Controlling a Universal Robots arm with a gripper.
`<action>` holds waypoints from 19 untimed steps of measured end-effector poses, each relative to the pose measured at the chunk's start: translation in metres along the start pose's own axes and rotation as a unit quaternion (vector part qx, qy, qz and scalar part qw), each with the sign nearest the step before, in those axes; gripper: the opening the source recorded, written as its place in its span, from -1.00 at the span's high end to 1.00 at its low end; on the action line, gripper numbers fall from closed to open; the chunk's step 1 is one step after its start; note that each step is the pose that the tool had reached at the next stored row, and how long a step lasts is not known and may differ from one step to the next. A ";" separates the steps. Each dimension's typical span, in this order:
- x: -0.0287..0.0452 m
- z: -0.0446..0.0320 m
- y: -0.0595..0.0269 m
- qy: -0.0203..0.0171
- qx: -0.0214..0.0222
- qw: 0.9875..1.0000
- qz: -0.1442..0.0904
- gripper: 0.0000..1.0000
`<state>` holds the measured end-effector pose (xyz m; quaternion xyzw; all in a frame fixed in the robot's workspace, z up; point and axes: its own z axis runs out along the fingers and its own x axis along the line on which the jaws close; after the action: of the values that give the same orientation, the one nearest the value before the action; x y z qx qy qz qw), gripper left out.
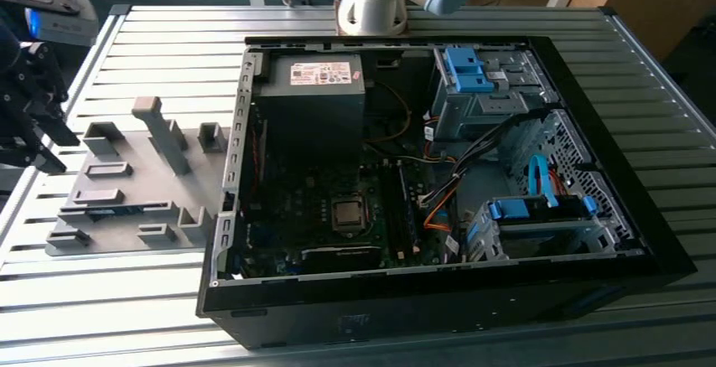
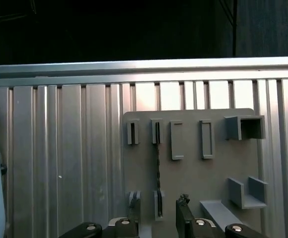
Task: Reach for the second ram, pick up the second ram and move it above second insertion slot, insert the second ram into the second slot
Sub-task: 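Pick up the second ram and move it above second insertion slot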
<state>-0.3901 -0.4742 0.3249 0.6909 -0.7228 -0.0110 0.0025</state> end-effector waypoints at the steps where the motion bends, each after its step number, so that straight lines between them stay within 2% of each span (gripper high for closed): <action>1: 0.0000 0.0018 0.0001 0.000 0.000 1.000 0.000 0.17; 7: -0.0008 0.0121 0.0005 0.000 0.000 1.000 0.000 0.15; 8: -0.0011 0.0131 0.0007 0.000 0.000 1.000 0.000 0.02; 14: -0.0016 0.0139 0.0009 0.000 0.000 1.000 0.000 0.02; 19: -0.0050 0.0160 0.0018 0.000 0.000 1.000 0.000 0.02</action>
<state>-0.3919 -0.4689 0.3090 0.6909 -0.7228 -0.0110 0.0024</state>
